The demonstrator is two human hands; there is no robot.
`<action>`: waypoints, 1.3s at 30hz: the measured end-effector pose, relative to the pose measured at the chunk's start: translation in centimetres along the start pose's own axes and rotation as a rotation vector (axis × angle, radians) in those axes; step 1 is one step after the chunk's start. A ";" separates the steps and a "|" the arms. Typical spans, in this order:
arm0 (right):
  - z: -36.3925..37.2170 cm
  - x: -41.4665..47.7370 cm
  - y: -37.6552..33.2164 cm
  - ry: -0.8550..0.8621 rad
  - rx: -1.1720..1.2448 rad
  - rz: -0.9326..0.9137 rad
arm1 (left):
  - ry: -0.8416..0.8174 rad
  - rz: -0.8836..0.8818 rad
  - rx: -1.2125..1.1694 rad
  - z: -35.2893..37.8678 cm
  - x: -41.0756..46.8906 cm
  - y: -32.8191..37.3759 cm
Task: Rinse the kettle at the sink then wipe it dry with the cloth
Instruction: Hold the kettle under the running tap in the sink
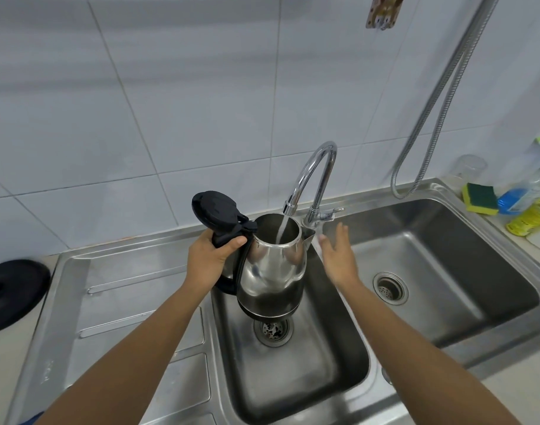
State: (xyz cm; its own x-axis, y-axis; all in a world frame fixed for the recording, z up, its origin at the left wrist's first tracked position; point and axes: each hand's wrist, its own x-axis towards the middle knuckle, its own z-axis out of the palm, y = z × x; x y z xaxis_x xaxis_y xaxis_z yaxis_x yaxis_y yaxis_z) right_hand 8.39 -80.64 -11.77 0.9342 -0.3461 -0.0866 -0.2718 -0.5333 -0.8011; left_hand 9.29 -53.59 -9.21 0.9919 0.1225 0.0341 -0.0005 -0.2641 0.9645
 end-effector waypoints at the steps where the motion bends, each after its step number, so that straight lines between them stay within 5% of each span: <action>1: 0.9 -1.4 -0.1 -0.022 0.141 0.045 | -0.001 -0.003 0.002 0.0 0.0 0.0; 4: 3.2 -4.7 -0.5 -0.104 0.479 0.125 | -0.001 0.000 0.008 0.0 -0.2 0.3; 8: 4.0 -6.9 -2.2 -0.166 0.620 0.124 | -0.005 0.009 0.012 0.0 -0.6 1.0; 23: 2.2 -9.1 -4.3 -0.149 0.567 0.039 | 0.020 -0.029 0.054 -0.2 -2.4 2.1; 39: 0.1 -5.7 -3.3 -0.322 0.512 0.078 | 0.087 -0.145 0.010 1.5 -3.9 4.2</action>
State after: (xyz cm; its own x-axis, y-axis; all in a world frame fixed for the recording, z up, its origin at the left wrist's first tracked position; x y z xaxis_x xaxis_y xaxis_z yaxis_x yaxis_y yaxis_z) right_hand 3.98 -76.82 -8.66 0.9608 -0.0761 -0.2667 -0.2708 -0.0497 -0.9613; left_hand 5.61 -56.62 -5.73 0.9667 0.2424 -0.0821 0.1434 -0.2469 0.9584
